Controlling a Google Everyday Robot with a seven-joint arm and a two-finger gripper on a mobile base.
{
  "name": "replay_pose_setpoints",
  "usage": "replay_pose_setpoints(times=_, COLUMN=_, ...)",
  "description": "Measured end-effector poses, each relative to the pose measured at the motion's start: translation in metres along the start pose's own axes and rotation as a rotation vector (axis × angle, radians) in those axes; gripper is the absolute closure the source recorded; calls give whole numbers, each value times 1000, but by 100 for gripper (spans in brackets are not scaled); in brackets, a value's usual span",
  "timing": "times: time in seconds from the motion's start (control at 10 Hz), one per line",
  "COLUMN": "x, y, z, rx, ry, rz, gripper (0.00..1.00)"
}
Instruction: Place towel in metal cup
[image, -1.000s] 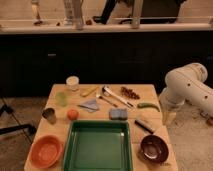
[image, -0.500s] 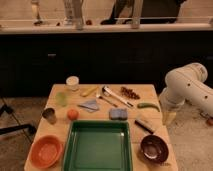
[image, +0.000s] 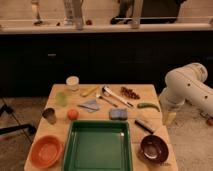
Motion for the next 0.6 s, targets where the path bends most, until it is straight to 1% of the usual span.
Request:
replay_pose_setpoints(times=0.3, x=0, y=0, z=0, rx=0, ry=-1, rz=1, gripper=20)
replay_pose_setpoints(times=0.5, x=-5, y=-3, z=-2, rx=15, ry=-29, rz=-26, gripper=20)
replay_pose_setpoints(times=0.6, x=-15, y=-5, z=-4, rx=26, ry=-56, rz=-48, gripper=20)
